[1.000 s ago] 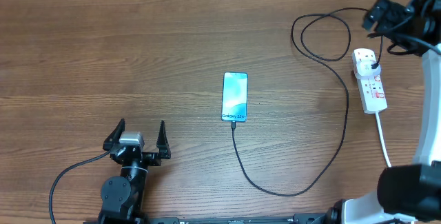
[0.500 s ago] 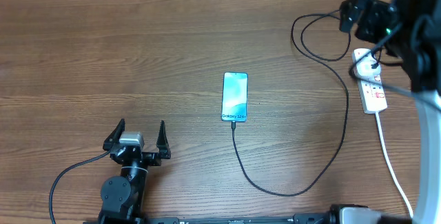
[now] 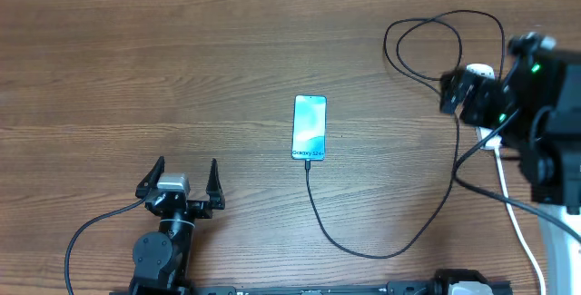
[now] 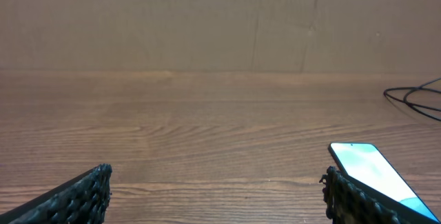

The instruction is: Plug charger to phone and switch on socket

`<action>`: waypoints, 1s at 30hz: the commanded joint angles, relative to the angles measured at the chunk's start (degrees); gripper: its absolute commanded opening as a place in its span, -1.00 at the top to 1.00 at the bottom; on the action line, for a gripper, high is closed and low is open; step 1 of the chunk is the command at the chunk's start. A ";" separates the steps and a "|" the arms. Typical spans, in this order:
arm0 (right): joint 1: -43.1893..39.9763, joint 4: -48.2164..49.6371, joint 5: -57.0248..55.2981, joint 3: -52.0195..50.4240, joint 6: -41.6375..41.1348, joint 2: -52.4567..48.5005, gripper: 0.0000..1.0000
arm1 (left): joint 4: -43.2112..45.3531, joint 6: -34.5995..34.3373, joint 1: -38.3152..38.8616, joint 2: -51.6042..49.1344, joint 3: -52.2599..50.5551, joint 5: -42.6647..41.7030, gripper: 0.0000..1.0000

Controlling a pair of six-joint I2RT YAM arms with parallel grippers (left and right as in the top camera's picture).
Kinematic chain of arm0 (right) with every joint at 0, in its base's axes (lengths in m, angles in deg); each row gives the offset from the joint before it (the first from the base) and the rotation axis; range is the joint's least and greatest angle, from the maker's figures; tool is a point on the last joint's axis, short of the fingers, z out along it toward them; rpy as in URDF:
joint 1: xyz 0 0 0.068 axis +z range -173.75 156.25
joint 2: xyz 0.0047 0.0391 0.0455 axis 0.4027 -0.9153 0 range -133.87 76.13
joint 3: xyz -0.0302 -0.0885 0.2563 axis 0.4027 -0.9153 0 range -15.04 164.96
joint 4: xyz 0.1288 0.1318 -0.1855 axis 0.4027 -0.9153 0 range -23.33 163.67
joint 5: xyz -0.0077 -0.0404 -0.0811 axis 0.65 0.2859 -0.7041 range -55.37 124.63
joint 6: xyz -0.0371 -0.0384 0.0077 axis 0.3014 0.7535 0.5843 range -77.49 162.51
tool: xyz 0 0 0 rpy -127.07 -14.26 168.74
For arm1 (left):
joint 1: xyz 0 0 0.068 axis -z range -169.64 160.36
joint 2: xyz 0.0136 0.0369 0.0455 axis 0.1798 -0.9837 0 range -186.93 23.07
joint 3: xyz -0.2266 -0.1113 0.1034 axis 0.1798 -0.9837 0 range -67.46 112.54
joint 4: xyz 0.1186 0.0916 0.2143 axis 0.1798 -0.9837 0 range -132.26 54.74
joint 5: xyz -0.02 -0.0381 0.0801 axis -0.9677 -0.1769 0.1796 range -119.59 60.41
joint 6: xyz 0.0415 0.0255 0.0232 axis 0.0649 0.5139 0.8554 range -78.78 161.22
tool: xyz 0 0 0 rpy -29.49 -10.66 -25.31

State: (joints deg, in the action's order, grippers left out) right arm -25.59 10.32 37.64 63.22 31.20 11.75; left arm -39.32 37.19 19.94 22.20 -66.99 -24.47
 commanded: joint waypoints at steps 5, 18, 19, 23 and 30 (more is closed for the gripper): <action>1.97 -0.13 0.11 -12.31 0.28 5.86 -1.00 | 0.00 1.09 -0.61 0.61 -0.20 -0.28 -0.99; 7.74 -0.13 0.11 -20.94 0.28 8.26 -1.00 | 0.00 1.07 -0.61 0.61 -0.20 -0.28 -1.00; 7.74 -0.13 0.11 -20.94 0.28 8.55 -1.00 | 0.00 1.09 -0.61 0.61 -0.20 -0.28 -0.99; 7.74 -0.22 0.09 -20.94 0.31 9.99 -1.00 | 0.00 1.09 -0.61 0.61 -0.20 -0.26 -0.99; 7.74 0.00 -0.55 -20.94 0.31 11.30 -1.00 | 0.00 1.09 -0.61 0.61 -0.20 -0.28 -0.99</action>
State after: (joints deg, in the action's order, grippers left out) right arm -18.34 9.81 37.57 42.58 31.22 22.29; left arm -39.36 37.19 19.94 22.20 -66.99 -24.49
